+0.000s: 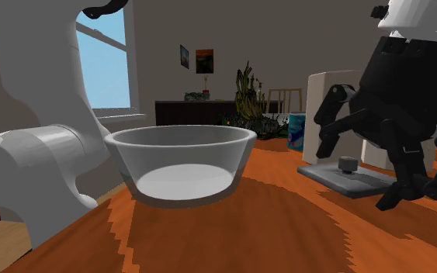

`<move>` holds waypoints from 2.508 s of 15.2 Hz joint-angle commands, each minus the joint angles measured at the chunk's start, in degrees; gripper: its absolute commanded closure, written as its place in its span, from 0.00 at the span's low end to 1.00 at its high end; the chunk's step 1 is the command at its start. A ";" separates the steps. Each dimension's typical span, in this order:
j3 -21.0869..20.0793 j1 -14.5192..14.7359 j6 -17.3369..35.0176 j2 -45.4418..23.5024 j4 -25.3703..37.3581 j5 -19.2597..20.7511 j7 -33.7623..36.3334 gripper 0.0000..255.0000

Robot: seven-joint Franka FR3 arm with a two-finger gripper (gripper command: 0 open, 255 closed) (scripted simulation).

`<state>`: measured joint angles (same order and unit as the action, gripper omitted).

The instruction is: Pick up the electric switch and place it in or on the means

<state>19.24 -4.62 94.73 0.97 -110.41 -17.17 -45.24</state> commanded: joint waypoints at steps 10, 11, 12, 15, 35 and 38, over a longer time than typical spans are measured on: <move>0.00 0.00 0.01 0.00 -0.01 0.00 0.00 1.00; 0.00 -0.01 -0.69 0.13 0.60 0.06 0.22 1.00; 0.01 -0.01 -1.40 0.24 1.24 0.11 0.44 1.00; 0.04 -0.04 -3.54 0.50 3.23 0.23 1.07 1.00; 0.55 -0.47 -18.66 -0.91 20.07 -0.51 4.74 1.00; 0.70 -0.63 -21.12 -1.66 23.26 -0.90 5.23 1.00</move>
<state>19.84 -5.14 74.72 -0.24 -88.66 -17.87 -40.15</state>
